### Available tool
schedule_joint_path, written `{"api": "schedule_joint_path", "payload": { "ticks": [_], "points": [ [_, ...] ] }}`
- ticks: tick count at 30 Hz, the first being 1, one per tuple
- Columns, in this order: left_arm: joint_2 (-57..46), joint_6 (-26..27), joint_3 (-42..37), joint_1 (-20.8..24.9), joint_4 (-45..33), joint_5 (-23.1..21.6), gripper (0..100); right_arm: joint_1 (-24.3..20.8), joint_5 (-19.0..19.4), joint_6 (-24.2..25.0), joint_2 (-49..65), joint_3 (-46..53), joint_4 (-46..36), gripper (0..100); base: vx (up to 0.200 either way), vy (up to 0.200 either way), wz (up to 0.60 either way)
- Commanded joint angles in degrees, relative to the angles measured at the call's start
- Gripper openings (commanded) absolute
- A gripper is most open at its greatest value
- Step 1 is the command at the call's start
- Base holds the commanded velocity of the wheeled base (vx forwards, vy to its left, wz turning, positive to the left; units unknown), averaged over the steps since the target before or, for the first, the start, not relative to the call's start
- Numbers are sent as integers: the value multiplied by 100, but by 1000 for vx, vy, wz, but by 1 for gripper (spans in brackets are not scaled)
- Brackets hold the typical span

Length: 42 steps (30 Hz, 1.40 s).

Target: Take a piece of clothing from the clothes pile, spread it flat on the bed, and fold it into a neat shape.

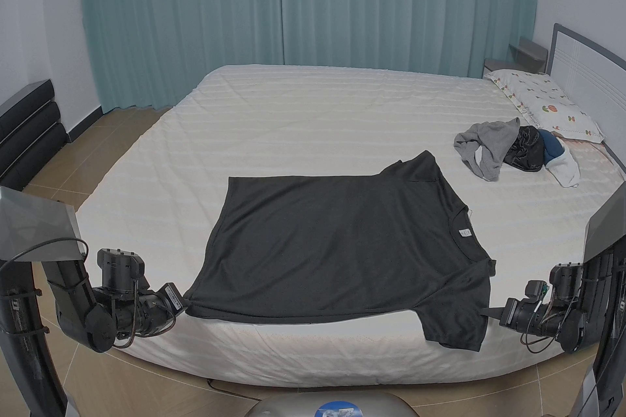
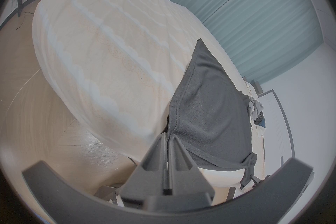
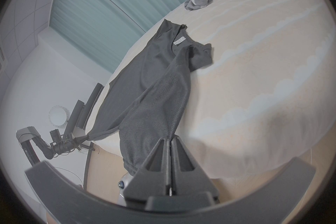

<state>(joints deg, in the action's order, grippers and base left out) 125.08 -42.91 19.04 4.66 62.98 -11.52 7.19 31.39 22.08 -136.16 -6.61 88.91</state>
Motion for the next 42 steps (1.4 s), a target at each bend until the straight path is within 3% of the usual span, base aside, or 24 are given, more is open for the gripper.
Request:
{"api": "schedule_joint_path", "payload": {
  "ticks": [1, 15, 18, 25, 34, 42],
  "points": [
    [17, 2, 38, 0, 4, 9, 0, 151, -1, -28, 265, 186, 48, 0, 0, 0, 0],
    [131, 151, -243, -17, 663, 203, 0, 344, 34, -494, 564, 661, -102, 0, 0, 0, 0],
    [184, 292, -305, -17, 681, 282, 0, 344, 34, -591, 731, 661, -462, 0, 0, 0, 0],
    [210, 521, -428, -9, 769, 396, 0, 494, 69, -1549, 951, 661, -1385, 0, 0, 0, 0],
    [272, 1030, -656, -9, 795, 405, 0, 573, 60, -1768, 1206, 661, -1710, 0, 0, 0, 0],
    [324, 1320, -902, -9, 1041, 466, 0, 599, 60, -2383, 1434, 661, -2501, 0, 0, 0, 0]
  ]
}}
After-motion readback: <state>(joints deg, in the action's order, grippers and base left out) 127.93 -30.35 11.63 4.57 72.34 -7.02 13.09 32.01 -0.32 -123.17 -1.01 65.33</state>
